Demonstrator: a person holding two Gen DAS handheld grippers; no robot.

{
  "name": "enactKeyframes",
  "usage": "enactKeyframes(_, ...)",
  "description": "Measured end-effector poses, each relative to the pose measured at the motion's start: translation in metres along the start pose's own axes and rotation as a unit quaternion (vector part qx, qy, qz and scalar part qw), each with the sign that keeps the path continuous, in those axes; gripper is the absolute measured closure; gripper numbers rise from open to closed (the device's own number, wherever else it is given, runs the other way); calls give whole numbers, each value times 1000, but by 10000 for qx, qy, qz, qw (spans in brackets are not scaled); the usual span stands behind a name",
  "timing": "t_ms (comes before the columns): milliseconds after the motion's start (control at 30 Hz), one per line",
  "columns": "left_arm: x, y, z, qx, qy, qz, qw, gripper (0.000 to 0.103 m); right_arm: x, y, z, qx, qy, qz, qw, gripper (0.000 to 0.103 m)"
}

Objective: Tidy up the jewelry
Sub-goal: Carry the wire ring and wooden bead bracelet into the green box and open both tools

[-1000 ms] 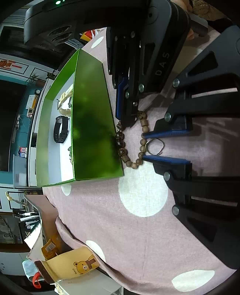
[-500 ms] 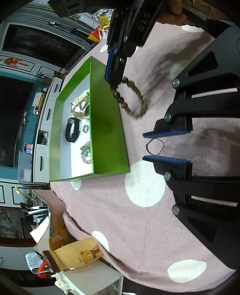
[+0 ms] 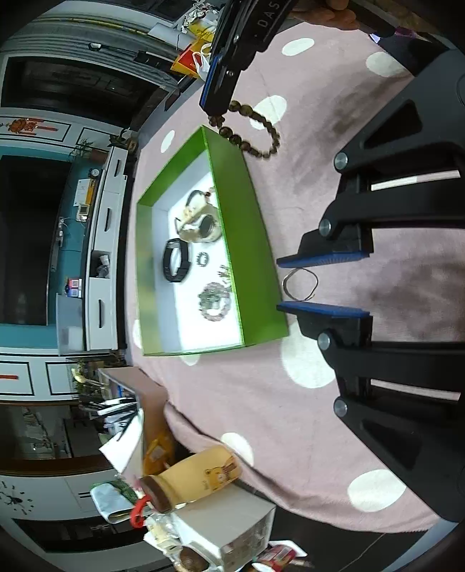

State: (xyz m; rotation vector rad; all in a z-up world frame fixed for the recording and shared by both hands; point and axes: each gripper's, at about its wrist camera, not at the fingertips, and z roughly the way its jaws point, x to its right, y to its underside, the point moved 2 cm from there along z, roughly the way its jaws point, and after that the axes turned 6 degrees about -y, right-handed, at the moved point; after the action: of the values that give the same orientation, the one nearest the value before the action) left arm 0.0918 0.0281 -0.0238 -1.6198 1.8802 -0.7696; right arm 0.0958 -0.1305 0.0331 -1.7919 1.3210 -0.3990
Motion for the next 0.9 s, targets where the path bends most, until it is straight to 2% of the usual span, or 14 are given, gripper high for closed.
enactKeyframes(433,16,-40,-15,377,-47,191,9991,84,9,-31,-25,397,100,-71,9991,92)
enactKeyframes(900,29,-81,-5,543,-46,340,9979,84,25,-61,-22,592,230,-54,9980,92)
